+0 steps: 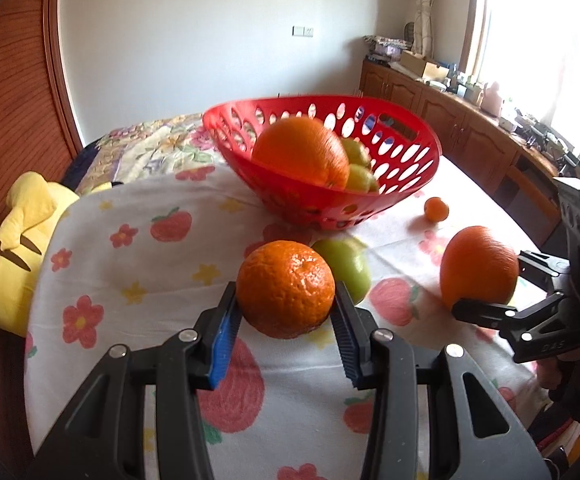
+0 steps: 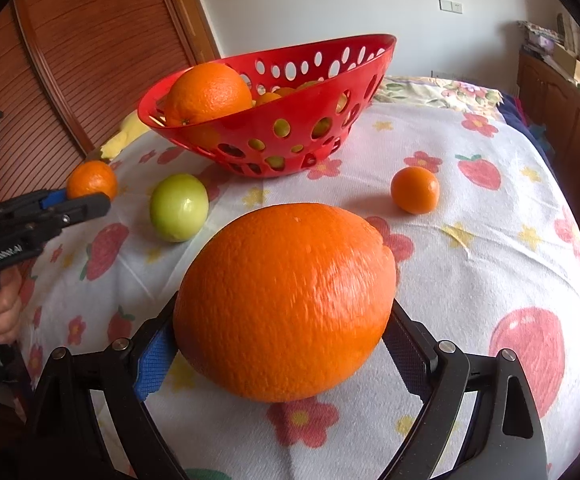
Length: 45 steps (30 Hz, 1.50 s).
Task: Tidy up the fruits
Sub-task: 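Lift and carry the tangerine and orange with both tools over the red basket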
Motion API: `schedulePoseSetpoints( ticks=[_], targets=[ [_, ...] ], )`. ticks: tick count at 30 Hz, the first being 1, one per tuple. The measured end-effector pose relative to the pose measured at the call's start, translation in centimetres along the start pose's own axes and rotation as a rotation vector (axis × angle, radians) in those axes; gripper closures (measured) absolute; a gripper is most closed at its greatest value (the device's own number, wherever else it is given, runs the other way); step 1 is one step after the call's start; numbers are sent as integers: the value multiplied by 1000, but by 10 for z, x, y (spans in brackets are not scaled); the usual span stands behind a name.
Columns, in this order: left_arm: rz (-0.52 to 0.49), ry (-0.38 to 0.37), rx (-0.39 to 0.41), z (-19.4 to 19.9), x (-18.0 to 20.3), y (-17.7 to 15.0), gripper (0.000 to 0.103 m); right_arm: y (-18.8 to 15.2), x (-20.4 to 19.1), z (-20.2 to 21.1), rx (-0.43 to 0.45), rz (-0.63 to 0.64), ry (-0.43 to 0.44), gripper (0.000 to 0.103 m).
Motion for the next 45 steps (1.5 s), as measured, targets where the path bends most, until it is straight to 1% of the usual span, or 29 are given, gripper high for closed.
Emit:
schedulePoseSetpoints(
  ticks=[8,15,21,24,29,34,39,45],
  targets=[
    [-9,-17,32,14,10,11,60,9,3,17,38,-2,-17,11],
    [-13,-20,37,15,12,12,60,13,7,23,75,-25,5,12],
    [-11,-25,39,17,15,15,60,17,9,28,106,-44,-3,12],
    [-17,-30,53,19,17,22,60,23,11,33,120,-43,-5,12],
    [-23,-42,80,20,21,38,60,45,16,46,161,-25,-10,12],
    [-26,-58,97,14,23,55,60,78,22,52,199,1,-7,12],
    [-28,-73,108,3,23,73,60,110,28,44,219,31,-8,12],
    [-37,-78,114,-13,21,94,60,145,30,19,215,89,-19,12]
  ],
)
Point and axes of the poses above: each gripper's, at about its wrist camera, not at the fingertips, and z roughly against the way its jaws point, x to its right, y to its top, the point moved 4 cm from there along -z, roughly the way its jaws point, and after that the axes turned 9 degrees about z, right-handed, at the moved point
